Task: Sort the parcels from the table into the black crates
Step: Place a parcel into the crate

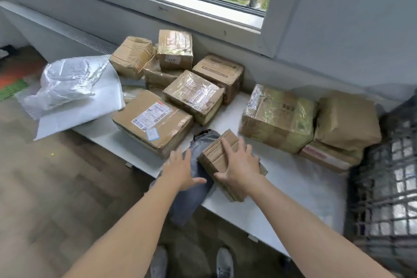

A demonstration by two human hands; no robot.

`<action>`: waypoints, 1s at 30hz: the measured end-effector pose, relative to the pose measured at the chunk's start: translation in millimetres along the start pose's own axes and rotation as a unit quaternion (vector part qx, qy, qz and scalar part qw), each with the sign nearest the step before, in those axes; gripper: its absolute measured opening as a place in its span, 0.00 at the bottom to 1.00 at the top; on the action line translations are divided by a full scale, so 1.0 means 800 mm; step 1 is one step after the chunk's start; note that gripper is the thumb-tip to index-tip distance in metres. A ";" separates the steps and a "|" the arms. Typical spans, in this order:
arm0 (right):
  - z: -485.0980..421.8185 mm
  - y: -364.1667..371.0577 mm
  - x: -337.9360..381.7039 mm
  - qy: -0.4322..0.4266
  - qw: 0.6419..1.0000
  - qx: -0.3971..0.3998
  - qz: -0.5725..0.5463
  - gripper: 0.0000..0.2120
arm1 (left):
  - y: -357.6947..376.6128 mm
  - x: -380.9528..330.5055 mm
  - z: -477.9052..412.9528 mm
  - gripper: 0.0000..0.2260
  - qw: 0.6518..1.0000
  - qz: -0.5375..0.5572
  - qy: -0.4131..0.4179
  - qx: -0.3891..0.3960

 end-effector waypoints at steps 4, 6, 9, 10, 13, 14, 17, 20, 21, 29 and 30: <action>0.004 0.004 -0.016 0.074 0.997 0.000 0.003 0.53 | 0.020 -0.004 -0.029 0.57 0.999 0.001 0.012 0.044; 0.013 0.006 -0.023 0.110 0.994 0.005 0.013 0.53 | 0.030 -0.005 -0.036 0.59 0.998 -0.008 0.020 0.063; 0.022 0.008 -0.030 0.170 0.985 0.011 0.010 0.52 | 0.043 -0.004 -0.042 0.57 0.997 -0.024 0.037 0.060; 0.024 0.008 -0.033 0.189 0.982 0.011 0.008 0.52 | 0.045 -0.004 -0.044 0.56 0.997 -0.033 0.044 0.047; 0.033 0.012 -0.043 0.235 0.972 0.022 -0.001 0.52 | 0.044 -0.003 -0.048 0.54 0.996 -0.042 0.068 0.036; 0.035 0.014 -0.045 0.243 0.970 0.026 -0.005 0.52 | 0.041 -0.002 -0.049 0.53 0.996 -0.033 0.074 0.041; 0.036 0.018 -0.053 0.258 0.965 0.035 -0.017 0.52 | 0.031 0.004 -0.055 0.51 0.995 0.006 0.085 0.045; 0.032 0.021 -0.057 0.265 0.963 0.040 -0.015 0.51 | 0.020 0.007 -0.056 0.48 0.994 0.041 0.089 0.040; 0.032 0.022 -0.057 0.265 0.963 0.043 -0.017 0.51 | 0.016 0.007 -0.055 0.47 0.994 0.055 0.087 0.042; 0.037 0.011 -0.042 0.235 0.969 0.044 -0.062 0.46 | -0.048 -0.005 -0.034 0.36 0.986 0.149 0.074 0.025; 0.037 0.008 -0.040 0.227 0.970 0.047 -0.068 0.45 | -0.057 -0.006 -0.033 0.36 0.984 0.160 0.068 0.026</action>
Point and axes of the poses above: each hand's wrist, its own z-axis away from the middle knuckle, its own y-axis out of the palm, x = y × z, the point moved 4 cm from there along -z, towards the middle knuckle, and after that the axes turned 8 degrees about z, right-handed, at the moved point
